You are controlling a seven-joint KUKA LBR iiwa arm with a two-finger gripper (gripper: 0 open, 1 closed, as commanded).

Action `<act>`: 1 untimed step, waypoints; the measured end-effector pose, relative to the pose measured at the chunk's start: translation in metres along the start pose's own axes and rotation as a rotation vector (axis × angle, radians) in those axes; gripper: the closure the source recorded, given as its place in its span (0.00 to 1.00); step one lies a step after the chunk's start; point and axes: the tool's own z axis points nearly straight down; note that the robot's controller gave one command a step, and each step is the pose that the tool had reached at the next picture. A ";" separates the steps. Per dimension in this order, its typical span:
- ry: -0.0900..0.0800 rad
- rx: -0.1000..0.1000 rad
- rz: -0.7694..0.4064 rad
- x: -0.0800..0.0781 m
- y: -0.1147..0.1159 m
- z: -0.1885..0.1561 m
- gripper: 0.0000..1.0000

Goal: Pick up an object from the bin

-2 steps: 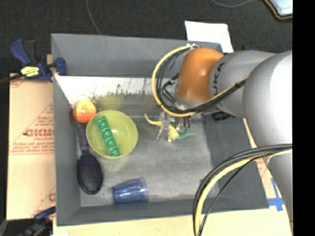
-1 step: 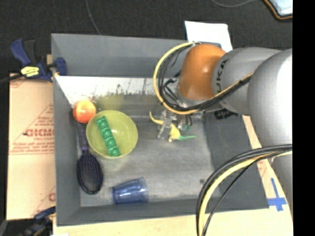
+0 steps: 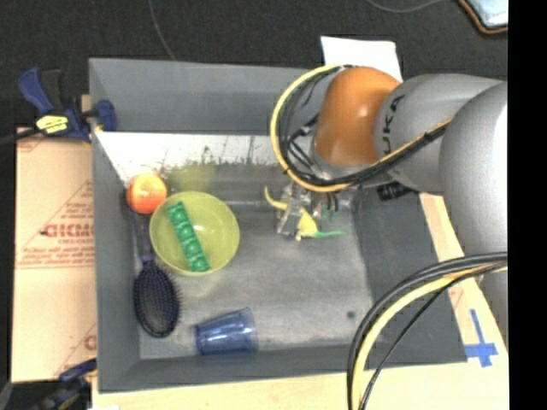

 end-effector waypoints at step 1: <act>-0.001 0.000 0.000 -0.001 0.000 -0.023 1.00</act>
Offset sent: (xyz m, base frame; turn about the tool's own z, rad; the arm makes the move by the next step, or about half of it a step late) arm -0.0001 -0.0003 0.0683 0.0001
